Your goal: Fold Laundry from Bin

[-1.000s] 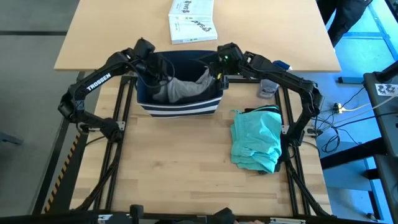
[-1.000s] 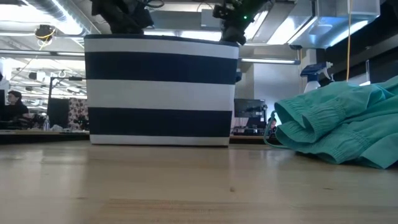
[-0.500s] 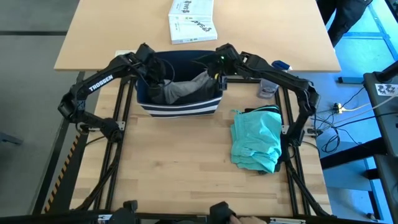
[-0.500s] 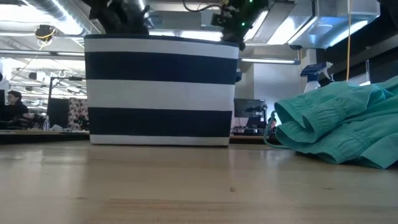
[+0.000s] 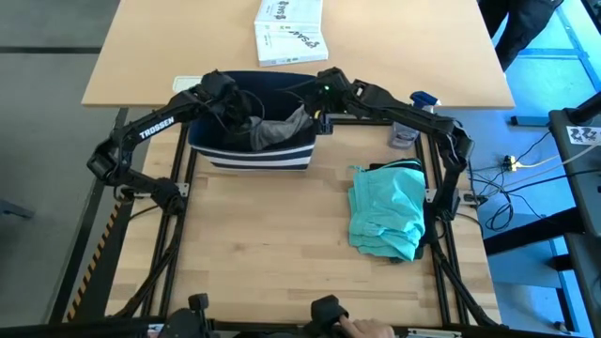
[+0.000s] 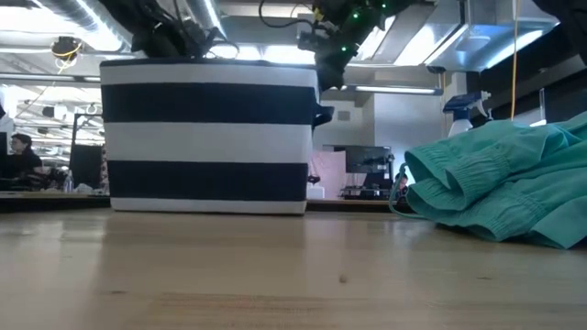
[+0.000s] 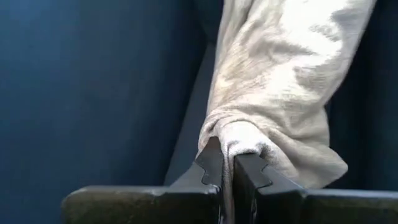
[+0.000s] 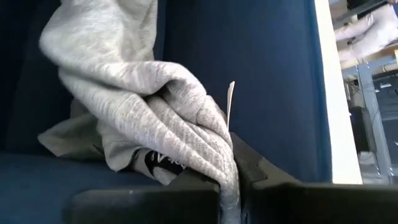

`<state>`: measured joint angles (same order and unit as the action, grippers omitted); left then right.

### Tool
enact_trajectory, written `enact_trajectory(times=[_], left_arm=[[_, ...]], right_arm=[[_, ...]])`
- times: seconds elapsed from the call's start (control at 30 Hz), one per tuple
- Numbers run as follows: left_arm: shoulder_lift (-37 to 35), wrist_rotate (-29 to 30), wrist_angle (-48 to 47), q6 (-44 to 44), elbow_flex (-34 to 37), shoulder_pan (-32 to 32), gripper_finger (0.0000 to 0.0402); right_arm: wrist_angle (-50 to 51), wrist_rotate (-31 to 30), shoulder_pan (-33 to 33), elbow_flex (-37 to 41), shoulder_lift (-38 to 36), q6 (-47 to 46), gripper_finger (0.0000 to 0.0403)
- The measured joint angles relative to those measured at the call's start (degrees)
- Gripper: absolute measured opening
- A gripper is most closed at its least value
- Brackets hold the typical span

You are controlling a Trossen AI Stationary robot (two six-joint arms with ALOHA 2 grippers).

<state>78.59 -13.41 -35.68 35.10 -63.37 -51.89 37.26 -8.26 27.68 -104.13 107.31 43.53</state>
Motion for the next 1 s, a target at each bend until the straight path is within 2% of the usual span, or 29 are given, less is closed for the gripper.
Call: enact_trajectory(times=[0.2, 0.47, 0.63, 1.0], left_arm=[[-3.6, 2.5, 6.6, 1.4, -0.2, 0.3, 0.0002], [-11.1, 10.1, 18.0, 2.7, -0.4, 0.0, 0.0002], [-11.4, 12.9, 18.6, 3.1, -0.4, -1.6, 0.0009], [-8.8, 14.2, 16.6, 2.9, -0.4, -3.0, 0.0025]], right_arm=[[3.1, -3.8, 0.1, -4.6, 0.1, -1.0, 0.0001], [1.9, -3.6, 0.1, -10.3, 0.1, -1.1, 0.0001], [0.2, -3.7, 0.1, -10.8, 0.0, -1.2, 0.0001], [2.5, -3.1, 0.1, -10.7, 1.2, -2.0, 0.0001]])
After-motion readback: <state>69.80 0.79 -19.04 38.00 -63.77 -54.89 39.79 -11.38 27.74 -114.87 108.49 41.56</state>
